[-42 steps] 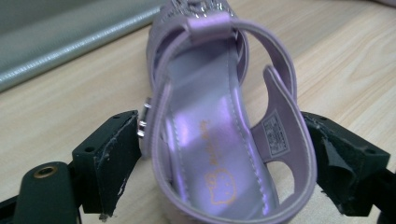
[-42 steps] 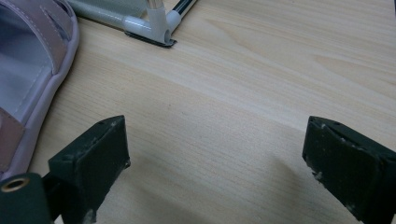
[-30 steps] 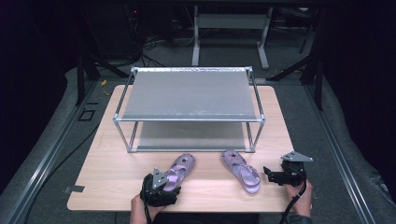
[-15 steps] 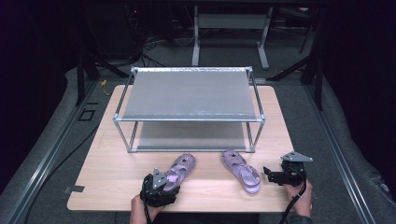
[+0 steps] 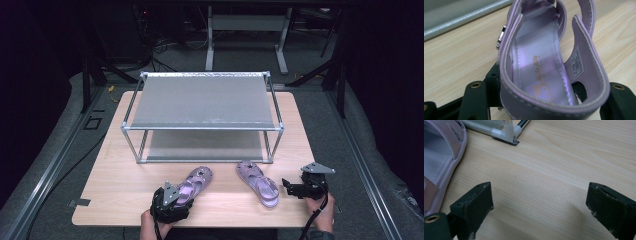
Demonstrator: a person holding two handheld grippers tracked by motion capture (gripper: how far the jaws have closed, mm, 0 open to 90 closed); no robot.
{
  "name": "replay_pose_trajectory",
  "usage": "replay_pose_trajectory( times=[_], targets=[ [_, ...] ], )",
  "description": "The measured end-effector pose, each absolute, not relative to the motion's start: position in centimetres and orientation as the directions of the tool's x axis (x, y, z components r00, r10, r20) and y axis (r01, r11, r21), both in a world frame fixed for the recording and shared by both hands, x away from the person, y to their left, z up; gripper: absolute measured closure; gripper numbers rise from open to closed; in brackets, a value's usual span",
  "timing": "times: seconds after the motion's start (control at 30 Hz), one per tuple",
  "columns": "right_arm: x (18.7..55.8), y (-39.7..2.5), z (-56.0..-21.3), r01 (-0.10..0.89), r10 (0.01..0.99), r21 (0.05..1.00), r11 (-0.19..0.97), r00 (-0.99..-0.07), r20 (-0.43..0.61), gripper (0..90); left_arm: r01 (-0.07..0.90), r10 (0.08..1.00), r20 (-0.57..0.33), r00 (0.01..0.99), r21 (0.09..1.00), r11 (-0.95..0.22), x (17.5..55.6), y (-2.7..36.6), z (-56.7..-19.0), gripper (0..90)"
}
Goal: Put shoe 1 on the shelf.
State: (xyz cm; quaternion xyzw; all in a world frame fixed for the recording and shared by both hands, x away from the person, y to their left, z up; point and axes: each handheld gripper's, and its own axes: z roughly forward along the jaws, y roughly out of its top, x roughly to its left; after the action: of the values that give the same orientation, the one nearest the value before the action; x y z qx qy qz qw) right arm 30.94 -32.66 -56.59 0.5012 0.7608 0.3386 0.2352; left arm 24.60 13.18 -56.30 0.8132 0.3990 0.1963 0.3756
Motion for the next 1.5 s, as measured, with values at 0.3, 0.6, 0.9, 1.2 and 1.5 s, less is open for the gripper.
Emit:
replay_pose_trajectory(
  times=[0.3,0.6,0.9,1.2,1.5],
  targets=[
    [30.9,-32.7,-56.6,0.603,0.922,0.751,0.268,-0.387,-0.019,6.5,0.469,0.798,0.018,0.603,0.8,-0.373,24.4,13.6,-55.5,36.4],
    [30.9,-32.7,-56.6,0.603,0.921,0.75,0.271,-0.388,-0.02,6.5,0.434,0.81,0.024,0.586,0.835,-0.339,24.9,14.1,-54.3,36.5],
    [30.9,-32.7,-56.6,0.601,0.921,0.752,0.27,-0.388,-0.02,6.5,0.407,0.818,0.033,0.574,0.856,-0.319,25.8,14.3,-53.4,36.7],
    [30.9,-32.7,-56.6,0.604,0.922,0.75,0.27,-0.387,-0.02,6.5,0.383,0.838,0.035,0.544,0.879,-0.286,27.5,14.3,-53.0,36.8],
    [30.9,-32.7,-56.6,0.603,0.922,0.751,0.269,-0.386,-0.02,6.6,0.393,0.854,0.019,0.52,0.882,-0.259,29.5,14.0,-53.6,36.8]
  ],
)
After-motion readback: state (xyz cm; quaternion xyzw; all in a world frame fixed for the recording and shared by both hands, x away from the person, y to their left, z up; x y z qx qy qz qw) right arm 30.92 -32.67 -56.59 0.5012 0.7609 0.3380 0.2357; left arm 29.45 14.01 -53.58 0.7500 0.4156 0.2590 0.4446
